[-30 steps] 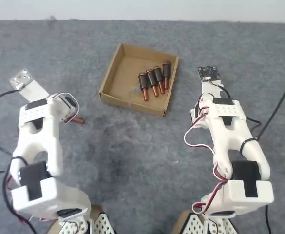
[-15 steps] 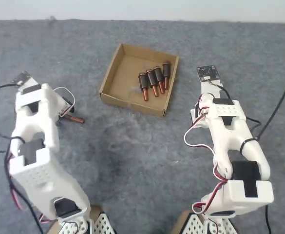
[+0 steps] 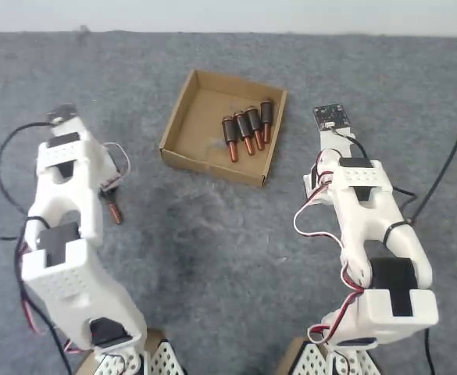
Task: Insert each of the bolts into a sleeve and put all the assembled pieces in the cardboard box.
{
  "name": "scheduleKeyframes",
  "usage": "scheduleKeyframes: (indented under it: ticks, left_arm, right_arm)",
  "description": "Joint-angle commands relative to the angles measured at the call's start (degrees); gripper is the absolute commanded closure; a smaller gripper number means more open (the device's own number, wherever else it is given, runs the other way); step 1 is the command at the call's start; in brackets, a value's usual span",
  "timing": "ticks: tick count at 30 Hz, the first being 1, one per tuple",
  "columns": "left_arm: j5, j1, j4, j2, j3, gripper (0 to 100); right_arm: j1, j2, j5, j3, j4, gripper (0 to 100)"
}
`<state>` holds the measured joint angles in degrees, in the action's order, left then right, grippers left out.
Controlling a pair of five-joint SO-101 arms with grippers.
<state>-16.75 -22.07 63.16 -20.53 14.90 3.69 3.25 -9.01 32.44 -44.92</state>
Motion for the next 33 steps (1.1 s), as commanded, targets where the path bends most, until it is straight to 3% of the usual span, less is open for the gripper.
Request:
scheduleKeyframes:
  ticks: [1,10,13,20,29,33]
  left_arm:
    - [4.84,3.34,-2.64,8.00,5.14,99]
    - [14.42,9.14,-9.05,22.42,19.56,99]
    - [14.68,9.85,-9.85,24.09,21.14,98]
    - [14.51,9.58,-9.85,24.00,22.02,85]
    - [14.33,9.58,-11.16,21.54,22.37,85]
    - [11.43,9.67,-10.37,15.91,18.42,90]
  right_arm:
    - [0.57,-1.45,-0.88,-0.53,0.84,99.2]
    - [0.48,-1.45,-0.88,-0.53,0.84,99.2]
    - [0.48,-1.45,-0.88,-0.53,0.84,99.2]
    - [0.13,-1.45,-0.88,-0.53,0.84,99.2]
    - [0.13,-1.45,-0.88,-0.53,0.75,99.2]
    - [0.13,-1.45,-0.88,-0.53,0.66,99.2]
